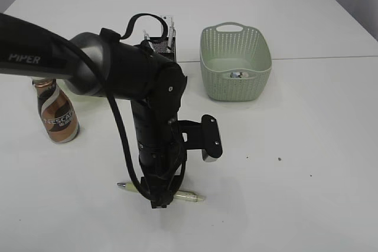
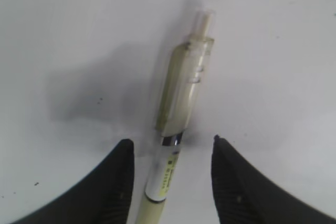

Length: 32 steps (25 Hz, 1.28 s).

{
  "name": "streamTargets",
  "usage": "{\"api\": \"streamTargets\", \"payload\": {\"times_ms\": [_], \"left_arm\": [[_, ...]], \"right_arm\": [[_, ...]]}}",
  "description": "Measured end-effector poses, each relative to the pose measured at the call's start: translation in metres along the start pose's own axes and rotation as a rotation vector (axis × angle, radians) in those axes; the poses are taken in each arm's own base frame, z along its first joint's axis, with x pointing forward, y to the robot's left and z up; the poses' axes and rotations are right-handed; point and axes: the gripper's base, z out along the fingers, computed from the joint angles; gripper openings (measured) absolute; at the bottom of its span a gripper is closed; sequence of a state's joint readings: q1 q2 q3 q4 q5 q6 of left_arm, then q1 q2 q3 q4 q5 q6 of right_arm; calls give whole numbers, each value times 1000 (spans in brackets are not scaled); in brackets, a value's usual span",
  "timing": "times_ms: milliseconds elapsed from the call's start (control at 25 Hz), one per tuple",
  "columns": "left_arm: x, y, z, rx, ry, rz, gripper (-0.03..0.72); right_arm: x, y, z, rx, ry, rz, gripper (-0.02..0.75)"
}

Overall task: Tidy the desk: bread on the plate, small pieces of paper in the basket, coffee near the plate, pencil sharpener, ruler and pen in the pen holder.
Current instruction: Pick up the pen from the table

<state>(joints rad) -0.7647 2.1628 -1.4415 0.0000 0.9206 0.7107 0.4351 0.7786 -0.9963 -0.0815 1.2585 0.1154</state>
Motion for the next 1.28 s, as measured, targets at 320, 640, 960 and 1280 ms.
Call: {"api": "streamTargets", "payload": {"times_ms": [320,640,960,1280], "left_arm": [[0,0,0,1,1,0,337],[0,0,2,5,6,0,333],[0,0,2,5,6,0,333],[1,-1,11,19,22,-11,333]], "right_arm": [[0,0,0,0,0,0,293],[0,0,0,0,0,0,293],[0,0,0,0,0,0,293],[0,0,0,0,0,0,293]]}}
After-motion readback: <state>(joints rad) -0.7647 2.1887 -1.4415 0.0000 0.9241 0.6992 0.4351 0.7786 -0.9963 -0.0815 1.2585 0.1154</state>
